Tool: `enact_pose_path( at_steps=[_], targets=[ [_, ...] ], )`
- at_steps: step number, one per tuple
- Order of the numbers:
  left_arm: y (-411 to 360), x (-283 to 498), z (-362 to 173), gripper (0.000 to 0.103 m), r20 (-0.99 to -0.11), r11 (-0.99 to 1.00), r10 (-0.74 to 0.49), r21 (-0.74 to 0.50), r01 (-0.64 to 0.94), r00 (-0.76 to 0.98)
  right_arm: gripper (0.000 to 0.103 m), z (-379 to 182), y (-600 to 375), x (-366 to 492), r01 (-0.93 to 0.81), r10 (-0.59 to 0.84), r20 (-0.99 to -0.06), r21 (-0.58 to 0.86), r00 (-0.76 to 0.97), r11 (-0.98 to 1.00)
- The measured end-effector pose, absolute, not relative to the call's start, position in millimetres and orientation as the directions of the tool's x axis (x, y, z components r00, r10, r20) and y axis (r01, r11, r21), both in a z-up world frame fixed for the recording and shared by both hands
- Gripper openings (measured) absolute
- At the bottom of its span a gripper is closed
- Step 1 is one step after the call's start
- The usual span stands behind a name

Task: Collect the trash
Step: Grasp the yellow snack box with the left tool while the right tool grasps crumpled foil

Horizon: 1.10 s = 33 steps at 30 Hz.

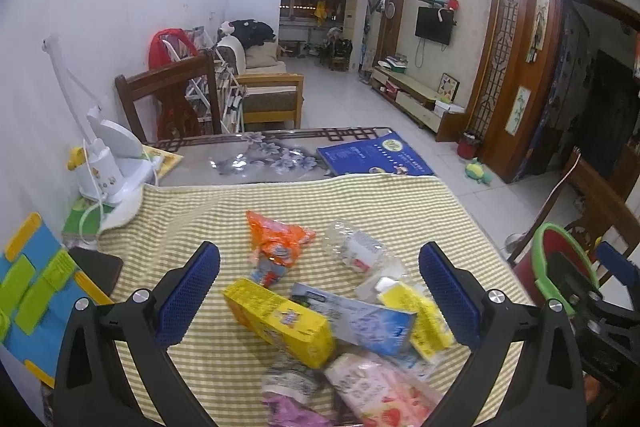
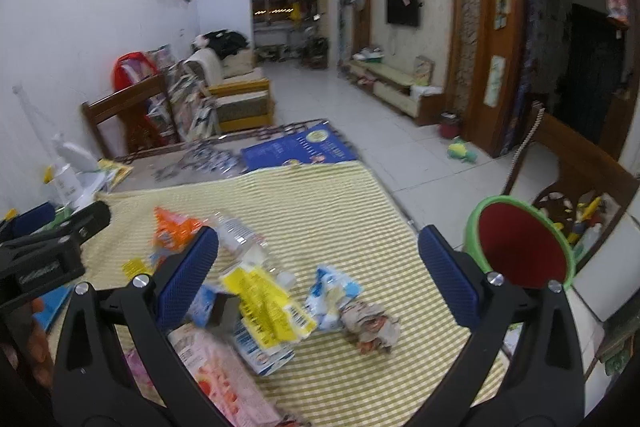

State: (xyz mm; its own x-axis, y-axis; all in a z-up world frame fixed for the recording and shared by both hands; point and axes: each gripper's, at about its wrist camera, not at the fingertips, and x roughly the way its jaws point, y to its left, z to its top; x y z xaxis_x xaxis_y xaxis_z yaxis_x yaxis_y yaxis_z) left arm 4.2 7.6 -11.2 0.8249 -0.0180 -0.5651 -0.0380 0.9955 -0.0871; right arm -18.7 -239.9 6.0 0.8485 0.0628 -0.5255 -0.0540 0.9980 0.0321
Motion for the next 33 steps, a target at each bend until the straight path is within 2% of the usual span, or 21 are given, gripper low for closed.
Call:
enact_pose_path(
  at_steps=[3,8,10,12,14,17,18,20,21,22,27,33],
  targets=[
    [28.4,5.4,-15.4,0.095,-0.57,0.997,0.011,-0.057,-0.054,0.822,0.099,-1.6,-217.6,-27.5,-0.272,0.257,-0.579,0.062,0.774,0.96],
    [73.9,1.8,-37.7,0.095,-0.62,0.981,0.154,0.003,-0.194,0.769,0.099,-52.1,-150.7,-53.6,-0.585,0.422,-0.756,0.065,0.5,0.809],
    [84.4,-4.0,-48.1,0.095,-0.63,0.973,0.191,0.019,-0.231,0.753,0.099,-81.0,-119.2,-69.9,-0.706,0.45,-0.823,0.087,0.347,0.703],
    [91.1,-8.8,-55.3,0.095,-0.635,0.971,0.209,0.043,-0.236,0.744,0.099,-107.3,-94.2,-83.8,-0.778,0.418,-0.87,0.067,0.261,0.625],
    [95.0,-12.7,-67.3,0.095,-0.621,0.972,0.201,0.029,-0.234,0.758,0.099,-130.3,-81.0,-89.1,-0.8,0.386,-0.905,0.092,0.181,0.592],
    [94.4,-17.5,-83.0,0.095,-0.665,0.978,0.163,0.009,-0.21,0.729,0.095,-162.2,-75.3,-83.6,-0.769,0.315,-0.944,0.128,0.099,0.626],
    [95.4,-18.3,-88.9,0.095,-0.679,0.979,0.148,-0.005,-0.206,0.72,0.09,-171.6,-74.8,-82.1,-0.761,0.275,-0.956,0.106,0.098,0.64],
    [95.0,-18.7,-96.9,0.095,-0.708,0.979,0.107,-0.048,-0.199,0.698,0.064,-187.0,-74.7,-78.1,-0.75,0.24,-0.967,0.095,0.087,0.654],
    [96.0,-17.5,-100.4,0.095,-0.719,0.978,0.081,-0.076,-0.195,0.691,0.054,-186.8,-78.8,-75.1,-0.737,0.268,-0.961,0.133,0.068,0.663],
    [96.6,-15.0,-104.1,0.095,-0.739,0.976,0.043,-0.114,-0.187,0.672,0.05,-183.1,-78.5,-77.0,-0.732,0.283,-0.956,0.141,0.075,0.667],
    [92.8,16.8,-120.0,0.095,-0.767,0.937,-0.128,-0.301,-0.176,0.629,0.049,-125.6,-86.4,-72.4,-0.714,0.449,-0.878,0.206,0.168,0.67],
    [68.5,73.3,-139.8,0.095,-0.816,0.916,-0.173,-0.34,-0.215,0.552,0.049,-86.6,-115.8,-65.7,-0.623,0.467,-0.814,0.173,0.347,0.763]
  ],
)
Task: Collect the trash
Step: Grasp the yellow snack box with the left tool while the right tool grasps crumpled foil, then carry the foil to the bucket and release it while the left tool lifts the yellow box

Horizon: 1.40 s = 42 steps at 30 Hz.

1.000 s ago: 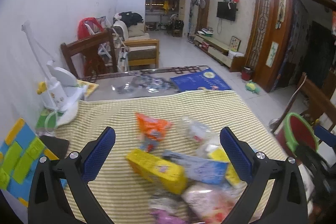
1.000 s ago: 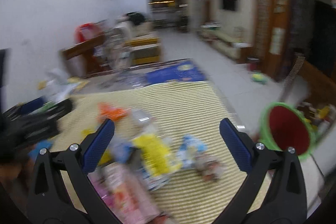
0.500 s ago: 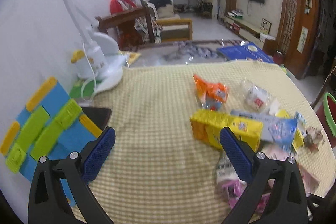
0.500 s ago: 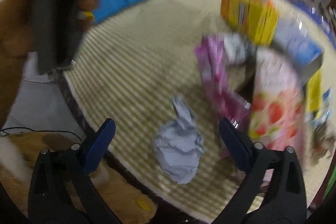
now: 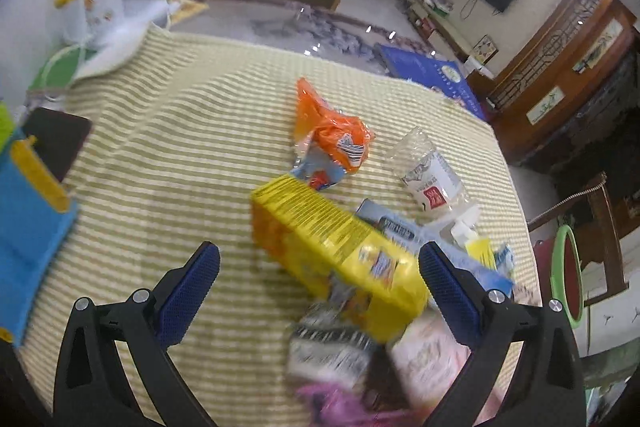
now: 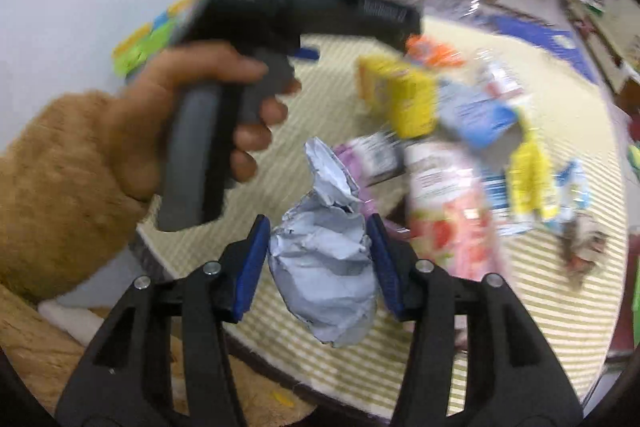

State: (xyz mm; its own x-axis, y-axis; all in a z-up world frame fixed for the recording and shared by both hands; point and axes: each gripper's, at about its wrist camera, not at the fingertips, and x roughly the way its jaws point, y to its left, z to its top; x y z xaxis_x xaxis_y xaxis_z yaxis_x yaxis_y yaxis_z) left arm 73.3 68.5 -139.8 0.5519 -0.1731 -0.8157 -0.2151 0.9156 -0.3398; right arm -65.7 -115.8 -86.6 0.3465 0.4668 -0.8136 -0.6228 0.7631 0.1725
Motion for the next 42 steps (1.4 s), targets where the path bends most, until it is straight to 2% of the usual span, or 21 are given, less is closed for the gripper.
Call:
enact_pose_path(
  at_steps=[4,8,10,12,14,17,20,24,29,30,31,36,39,40,42],
  targets=[
    [52.6,98.6,-163.0,0.095,-0.859,0.904,-0.228,-0.362,-0.229,0.459,0.049,-75.9,-156.4,-62.7,-0.531,0.46,-0.788,0.204,0.41,0.823],
    [48.5,105.1,-181.8,0.094,-0.846,0.847,-0.318,-0.456,-0.274,0.428,0.049,-75.0,-175.0,-68.1,-0.465,0.447,-0.774,0.225,0.449,0.856],
    [46.8,106.7,-186.4,0.082,-0.822,0.806,-0.368,-0.514,-0.292,0.434,0.049,-70.4,-192.4,-74.9,-0.446,0.444,-0.768,0.232,0.462,0.865],
    [44.7,106.6,-180.9,0.071,-0.819,0.809,-0.353,-0.51,-0.293,0.452,0.049,-66.8,-205.6,-77.1,-0.429,0.446,-0.757,0.242,0.478,0.87],
    [39.6,105.5,-171.7,0.055,-0.809,0.826,-0.337,-0.499,-0.261,0.481,0.049,-63.8,-216.6,-69.6,-0.419,0.451,-0.748,0.254,0.487,0.872],
    [36.6,101.5,-165.4,0.045,-0.802,0.838,-0.326,-0.49,-0.241,0.501,0.049,-59.3,-229.4,-59.2,-0.4,0.463,-0.73,0.278,0.503,0.873],
    [36.7,92.7,-155.6,0.041,-0.796,0.851,-0.305,-0.475,-0.226,0.523,0.049,-54.7,-240.6,-51.9,-0.383,0.475,-0.711,0.303,0.518,0.873],
    [23.5,78.2,-131.9,0.04,-0.792,0.907,-0.234,-0.386,-0.167,0.563,0.049,-51.1,-255.9,-38.6,-0.372,0.491,-0.69,0.33,0.532,0.867],
    [15.0,56.9,-88.8,0.039,-0.745,0.937,-0.216,-0.339,-0.079,0.631,0.049,-45.6,-278.1,-28.9,-0.346,0.475,-0.666,0.329,0.575,0.879],
    [7.8,56.3,-79.7,0.028,-0.733,0.943,-0.217,-0.329,-0.056,0.644,0.049,-43.6,-287.2,-25.2,-0.33,0.461,-0.665,0.323,0.588,0.887],
    [-1.1,56.7,-71.5,0.0,-0.722,0.946,-0.231,-0.323,-0.022,0.652,0.049,-43.0,-293.6,-23.1,-0.319,0.453,-0.663,0.322,0.596,0.891],
    [-50.9,60.5,-43.7,0.0,-0.677,0.924,-0.348,-0.364,0.117,0.648,0.049,-36.6,-353.7,-10.3,-0.214,0.379,-0.651,0.321,0.657,0.923],
    [-91.3,70.4,-30.1,0.0,-0.678,0.936,-0.347,-0.296,0.191,0.648,0.049,-33.0,-392.9,-6.4,-0.148,0.335,-0.647,0.327,0.685,0.933],
    [-96.6,71.0,-26.6,0.004,-0.677,0.942,-0.331,-0.274,0.193,0.657,0.049,-32.7,-400.9,-7.8,-0.139,0.327,-0.645,0.325,0.691,0.935],
    [-97.6,75.7,-26.9,0.037,-0.685,0.953,-0.299,-0.249,0.172,0.664,0.049,-33.3,-421.3,-5.5,-0.116,0.308,-0.647,0.322,0.697,0.94]
  ],
)
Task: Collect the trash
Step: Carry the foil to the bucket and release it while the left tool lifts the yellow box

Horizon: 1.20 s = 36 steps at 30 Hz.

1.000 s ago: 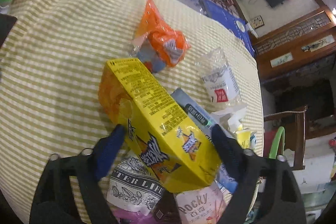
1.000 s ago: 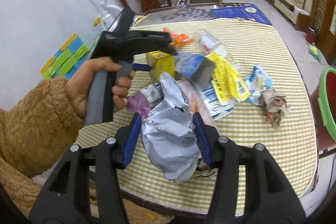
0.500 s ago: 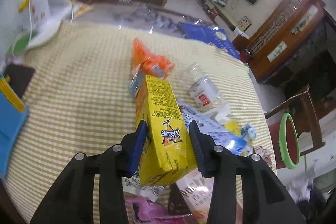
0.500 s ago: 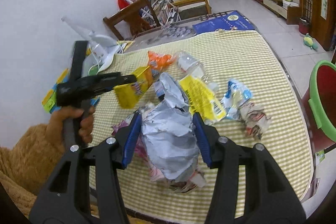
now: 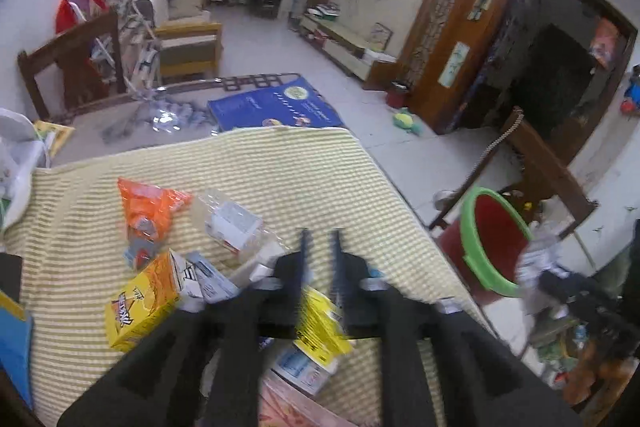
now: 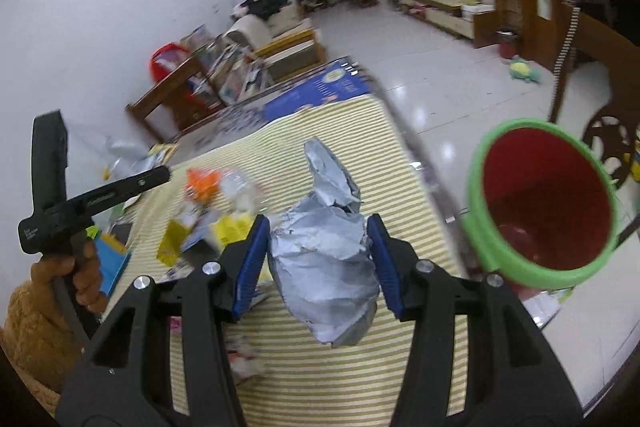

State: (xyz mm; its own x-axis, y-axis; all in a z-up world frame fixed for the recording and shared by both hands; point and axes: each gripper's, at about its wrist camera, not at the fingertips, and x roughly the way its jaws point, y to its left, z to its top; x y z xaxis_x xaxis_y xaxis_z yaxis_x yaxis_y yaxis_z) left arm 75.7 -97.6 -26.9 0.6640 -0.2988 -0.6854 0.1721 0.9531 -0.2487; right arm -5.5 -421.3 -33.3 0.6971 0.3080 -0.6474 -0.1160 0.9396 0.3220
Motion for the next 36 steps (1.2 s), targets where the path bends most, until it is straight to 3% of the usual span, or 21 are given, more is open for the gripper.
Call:
enact_pose_path(
  at_steps=[1,2,6,11,15,24,25,26,32,33,34,36],
  targets=[
    [-93.0,77.4,-28.1,0.062,-0.691,0.96,-0.271,-0.241,0.141,0.67,0.049,-35.2,-425.9,-4.3,-0.111,0.307,-0.65,0.325,0.695,0.939],
    [-87.4,78.1,-30.4,0.065,-0.695,0.965,-0.25,-0.239,0.112,0.674,0.049,-37.0,-430.0,-1.4,-0.107,0.31,-0.652,0.331,0.692,0.937],
    [-56.5,73.0,-51.1,0.071,-0.754,0.984,-0.134,-0.178,-0.004,0.643,0.049,-51.5,-433.4,15.1,-0.123,0.35,-0.669,0.363,0.655,0.924],
    [-2.9,67.4,-82.7,0.072,-0.819,1.0,0.024,0.015,-0.02,0.573,0.049,-60.5,-419.3,26.9,-0.169,0.398,-0.681,0.379,0.615,0.91],
    [24.3,73.9,-111.5,0.072,-0.868,0.985,0.097,0.153,0.077,0.488,0.049,-67.2,-406.0,35.6,-0.188,0.422,-0.691,0.391,0.587,0.901],
    [0.6,110.1,-167.7,0.084,-0.942,0.899,0.018,0.162,0.406,0.336,0.05,-70.0,-379.8,40.1,-0.193,0.416,-0.712,0.376,0.566,0.906],
    [0.8,111.9,-171.1,0.081,-0.945,0.895,0.017,0.16,0.416,0.327,0.05,-69.8,-379.7,39.1,-0.19,0.412,-0.713,0.373,0.567,0.908],
    [1.6,113.7,-172.8,0.072,-0.946,0.896,0.01,0.153,0.416,0.325,0.05,-69.7,-378.9,38.8,-0.185,0.405,-0.716,0.369,0.569,0.911],
    [19.1,107.5,-161.2,0.059,-0.921,0.951,-0.033,0.091,0.296,0.388,0.05,-73.4,-384.0,36.8,-0.144,0.379,-0.724,0.367,0.577,0.919],
    [23.4,104.3,-157.1,0.055,-0.915,0.96,-0.04,0.076,0.269,0.402,0.05,-74.3,-385.7,36.4,-0.141,0.377,-0.725,0.367,0.577,0.92],
    [28.1,96.9,-147.9,0.04,-0.905,0.973,-0.063,0.038,0.229,0.42,0.05,-74.3,-387.0,36.3,-0.138,0.375,-0.725,0.366,0.578,0.92],
    [33.5,87.9,-133.8,0.036,-0.884,0.985,-0.109,-0.034,0.17,0.454,0.05,-72.8,-393.7,36.7,-0.134,0.37,-0.719,0.364,0.588,0.922]
  ],
)
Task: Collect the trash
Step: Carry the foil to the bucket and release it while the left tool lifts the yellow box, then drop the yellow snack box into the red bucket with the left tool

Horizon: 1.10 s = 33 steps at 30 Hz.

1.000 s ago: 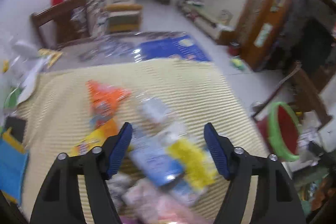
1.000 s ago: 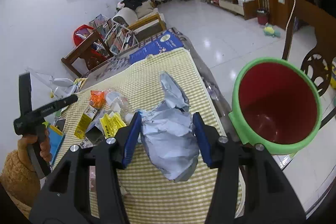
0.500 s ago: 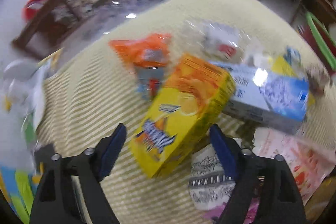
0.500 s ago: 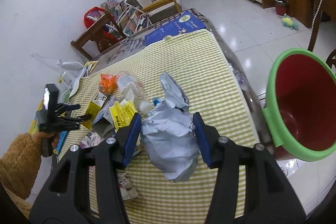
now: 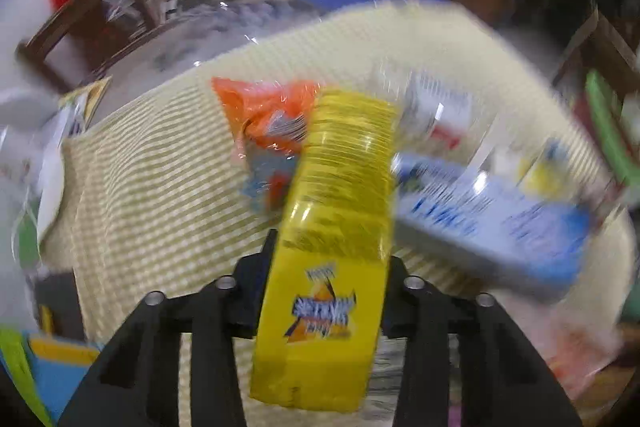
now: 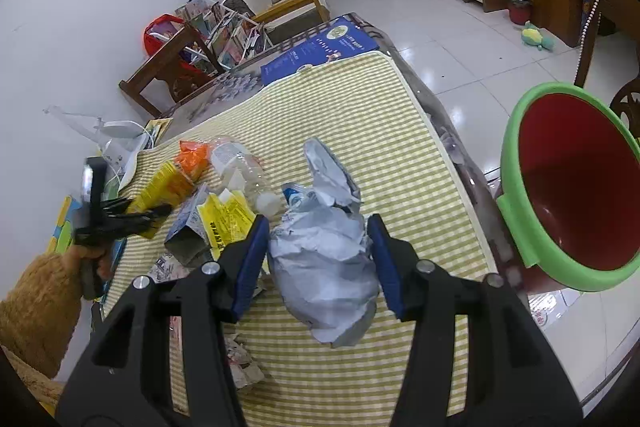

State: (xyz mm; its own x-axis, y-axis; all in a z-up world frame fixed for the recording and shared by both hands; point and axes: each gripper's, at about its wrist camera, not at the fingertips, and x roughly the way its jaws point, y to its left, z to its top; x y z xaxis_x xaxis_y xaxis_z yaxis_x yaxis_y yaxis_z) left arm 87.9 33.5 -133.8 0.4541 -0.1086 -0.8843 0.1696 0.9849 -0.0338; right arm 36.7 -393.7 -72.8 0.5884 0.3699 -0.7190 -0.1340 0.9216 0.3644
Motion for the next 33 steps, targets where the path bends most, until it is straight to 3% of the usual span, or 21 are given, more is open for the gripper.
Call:
enact_pose_path(
  at_steps=[3,8,15,17,18,20,21,25,27,28,29,33],
  targets=[
    [23.4,75.0,-107.0,0.036,-0.831,0.981,-0.19,-0.149,0.12,0.523,0.05,-66.8,-408.1,40.3,-0.126,0.362,-0.704,0.364,0.611,0.923],
    [-62.2,75.1,-62.2,0.036,-0.723,0.929,-0.37,-0.281,0.242,0.583,0.05,-53.9,-447.0,42.8,-0.097,0.313,-0.678,0.337,0.665,0.936],
    [-250.2,78.5,-51.9,0.036,-0.642,0.769,-0.634,-0.466,0.437,0.432,0.05,-54.9,-546.1,39.2,0.08,0.196,-0.676,0.355,0.71,0.932],
    [-290.6,83.5,-52.1,0.036,-0.642,0.741,-0.66,-0.472,0.477,0.39,0.05,-55.9,-567.2,37.7,0.113,0.17,-0.677,0.353,0.716,0.929],
    [-318.5,83.8,-52.9,0.036,-0.652,0.731,-0.663,-0.459,0.505,0.368,0.052,-56.7,-574.5,36.6,0.123,0.163,-0.677,0.354,0.718,0.927],
    [-349.3,90.4,-57.1,0.036,-0.663,0.712,-0.671,-0.451,0.538,0.332,0.071,-62.6,-594.5,36.9,0.155,0.152,-0.69,0.361,0.708,0.92],
    [-363.7,91.9,-58.4,0.036,-0.668,0.705,-0.673,-0.45,0.548,0.318,0.09,-64.6,-603.5,34.7,0.186,0.125,-0.691,0.357,0.712,0.915],
    [-414.0,102.4,-69.3,0.038,-0.696,0.683,-0.673,-0.454,0.572,0.251,0.092,-64.8,-627.6,23.5,0.243,0.063,-0.679,0.347,0.732,0.906],
    [-429.1,113.7,-75.6,0.048,-0.707,0.684,-0.664,-0.442,0.58,0.245,0.092,-63.6,-637.3,19.9,0.263,0.046,-0.673,0.35,0.738,0.899],
    [-438.1,115.5,-77.0,0.066,-0.712,0.693,-0.654,-0.43,0.58,0.254,0.092,-62.6,-643.1,15.8,0.273,0.042,-0.667,0.359,0.743,0.892],
    [-438.4,119.9,-76.9,0.074,-0.712,0.7,-0.65,-0.426,0.573,0.265,0.092,-61.9,-647.2,13.8,0.283,0.038,-0.663,0.369,0.747,0.885],
    [-426.3,126.3,-80.6,0.08,-0.718,0.729,-0.639,-0.452,0.514,0.275,0.092,-61.8,-651.5,10.6,0.298,0.042,-0.65,0.403,0.758,0.865]
  ],
)
